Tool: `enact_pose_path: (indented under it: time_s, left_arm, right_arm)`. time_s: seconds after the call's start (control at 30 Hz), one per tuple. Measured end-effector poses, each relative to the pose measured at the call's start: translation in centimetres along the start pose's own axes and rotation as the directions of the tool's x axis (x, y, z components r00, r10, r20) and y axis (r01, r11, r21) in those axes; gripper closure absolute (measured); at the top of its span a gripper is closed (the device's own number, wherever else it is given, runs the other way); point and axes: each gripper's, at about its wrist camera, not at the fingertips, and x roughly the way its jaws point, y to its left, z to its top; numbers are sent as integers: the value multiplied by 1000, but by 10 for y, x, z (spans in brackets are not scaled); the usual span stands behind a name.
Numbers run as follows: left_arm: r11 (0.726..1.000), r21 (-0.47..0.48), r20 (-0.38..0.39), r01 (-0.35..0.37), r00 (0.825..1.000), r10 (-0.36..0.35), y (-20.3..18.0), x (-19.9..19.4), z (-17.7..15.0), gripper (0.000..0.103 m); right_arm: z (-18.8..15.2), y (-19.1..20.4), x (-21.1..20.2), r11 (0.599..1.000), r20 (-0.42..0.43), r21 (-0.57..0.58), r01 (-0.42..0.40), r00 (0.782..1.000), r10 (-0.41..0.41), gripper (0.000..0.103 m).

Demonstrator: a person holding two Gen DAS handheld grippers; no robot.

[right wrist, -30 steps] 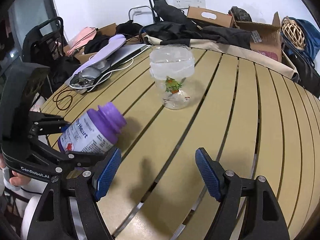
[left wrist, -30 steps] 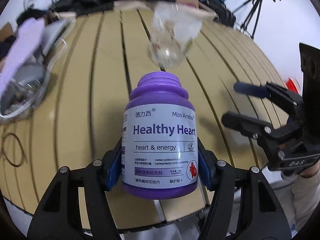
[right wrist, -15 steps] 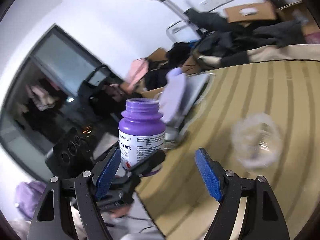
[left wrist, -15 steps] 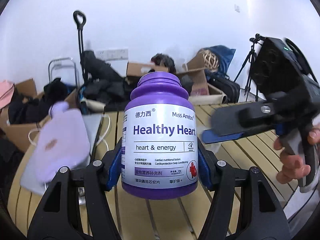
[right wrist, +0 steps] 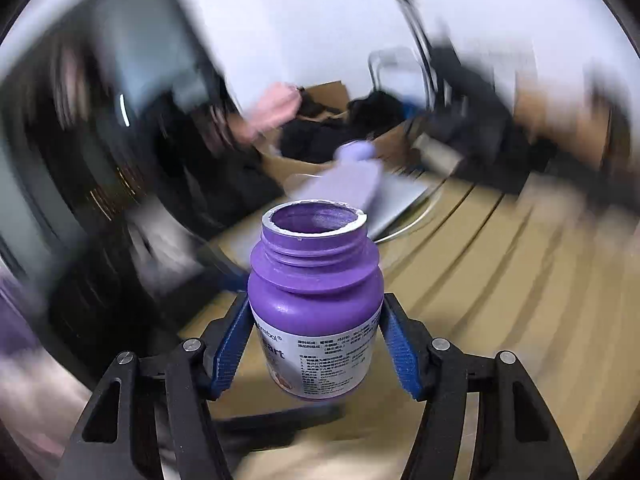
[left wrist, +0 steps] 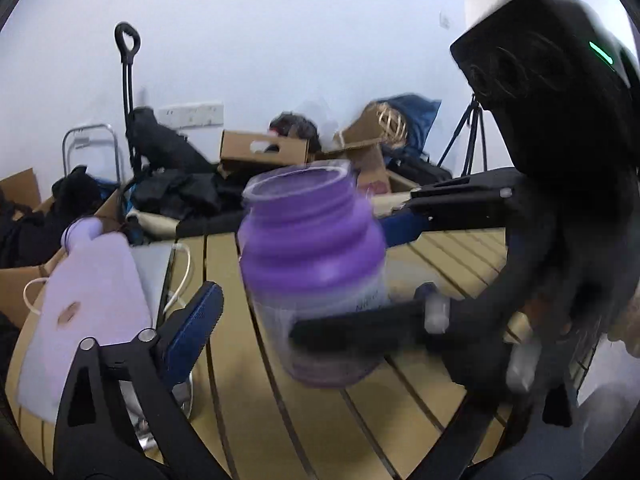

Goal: Organize rigid objects
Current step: 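Close the right tool on the bottle while the left tool releases it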

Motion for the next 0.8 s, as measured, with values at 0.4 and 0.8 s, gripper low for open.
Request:
enact_pose_path:
  time_s: [0.4,0.8]
  left_arm:
    - [999,18,-35,-33,999,33,16,52,-1,40]
    - [996,78,-268,35,963,-13,-11,94,-35,37]
  right_arm:
    - [6,-24,34,985,51,-169,20,999,-12,35]
    - [-44,-53,42,995,-54,-71,75,995,-79,35]
